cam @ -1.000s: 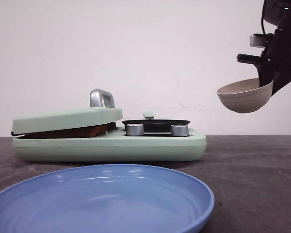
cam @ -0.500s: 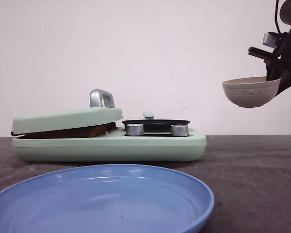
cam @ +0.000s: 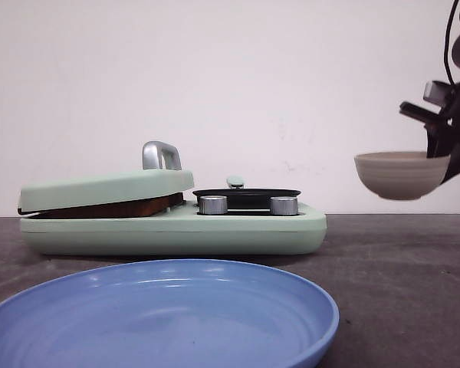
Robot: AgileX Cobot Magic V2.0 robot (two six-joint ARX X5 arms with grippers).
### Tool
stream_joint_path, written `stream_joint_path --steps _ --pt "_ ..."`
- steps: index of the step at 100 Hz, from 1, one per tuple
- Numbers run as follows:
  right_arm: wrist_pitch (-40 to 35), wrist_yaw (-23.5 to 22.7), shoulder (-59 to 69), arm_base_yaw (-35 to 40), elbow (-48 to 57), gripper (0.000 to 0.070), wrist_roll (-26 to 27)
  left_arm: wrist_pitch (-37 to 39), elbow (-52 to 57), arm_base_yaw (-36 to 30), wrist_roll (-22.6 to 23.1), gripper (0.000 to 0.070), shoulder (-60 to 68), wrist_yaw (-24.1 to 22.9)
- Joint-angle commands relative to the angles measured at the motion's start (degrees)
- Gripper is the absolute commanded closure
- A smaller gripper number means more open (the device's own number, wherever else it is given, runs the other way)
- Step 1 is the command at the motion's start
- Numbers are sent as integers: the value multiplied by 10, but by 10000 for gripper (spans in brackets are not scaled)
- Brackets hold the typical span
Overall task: Make breakfast with bread and shrimp
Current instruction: 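Carry the empty bowl back with the right gripper and lower it, then set the bowl on the table and open the right gripper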
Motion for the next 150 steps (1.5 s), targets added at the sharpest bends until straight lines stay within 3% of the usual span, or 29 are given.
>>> stream_joint_path --steps 1,128,134,150 --pt "28 -3 3 -3 -3 699 22 8 2 -2 -1 677 1 1" --pt "50 15 88 -8 -10 690 35 7 1 -2 -2 676 5 0" --pt "51 15 88 -8 -10 642 35 8 1 -2 -3 676 5 0" --pt "50 16 88 -8 -10 330 31 8 1 -2 -8 675 5 1"
